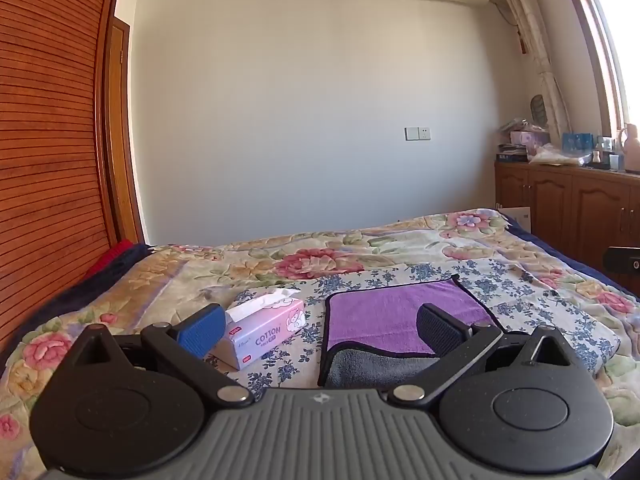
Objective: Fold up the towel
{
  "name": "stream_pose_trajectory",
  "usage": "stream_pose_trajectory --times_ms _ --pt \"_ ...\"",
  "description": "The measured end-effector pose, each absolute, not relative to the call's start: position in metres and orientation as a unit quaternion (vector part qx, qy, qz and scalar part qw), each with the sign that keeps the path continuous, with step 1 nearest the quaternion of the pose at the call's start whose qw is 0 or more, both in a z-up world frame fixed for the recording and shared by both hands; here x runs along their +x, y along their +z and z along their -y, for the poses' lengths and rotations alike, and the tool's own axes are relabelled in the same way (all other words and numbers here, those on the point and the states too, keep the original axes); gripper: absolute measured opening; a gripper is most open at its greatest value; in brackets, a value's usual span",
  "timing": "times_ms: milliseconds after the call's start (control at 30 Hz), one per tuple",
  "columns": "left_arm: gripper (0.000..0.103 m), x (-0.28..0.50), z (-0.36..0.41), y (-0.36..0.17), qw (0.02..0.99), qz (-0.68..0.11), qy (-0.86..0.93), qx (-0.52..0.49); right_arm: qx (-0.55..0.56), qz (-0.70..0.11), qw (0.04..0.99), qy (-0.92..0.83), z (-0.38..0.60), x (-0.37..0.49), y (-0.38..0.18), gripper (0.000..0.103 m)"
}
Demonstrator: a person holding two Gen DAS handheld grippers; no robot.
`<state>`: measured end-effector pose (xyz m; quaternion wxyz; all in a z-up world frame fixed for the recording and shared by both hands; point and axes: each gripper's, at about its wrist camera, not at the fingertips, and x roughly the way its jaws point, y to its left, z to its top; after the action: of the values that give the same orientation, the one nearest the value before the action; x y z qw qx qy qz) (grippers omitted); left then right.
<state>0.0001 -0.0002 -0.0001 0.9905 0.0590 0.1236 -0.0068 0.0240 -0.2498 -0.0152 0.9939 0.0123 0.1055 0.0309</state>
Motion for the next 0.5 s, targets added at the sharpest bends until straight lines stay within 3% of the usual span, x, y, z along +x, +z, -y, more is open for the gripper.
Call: stream_pose_trajectory --times_ms 500 --pt "0.103 0.0002 0.0000 0.0002 0.991 -0.122 -0.006 0.055 0.011 -0.107 0.994 0.030 0.2497 0.0243 -0.0160 0.103"
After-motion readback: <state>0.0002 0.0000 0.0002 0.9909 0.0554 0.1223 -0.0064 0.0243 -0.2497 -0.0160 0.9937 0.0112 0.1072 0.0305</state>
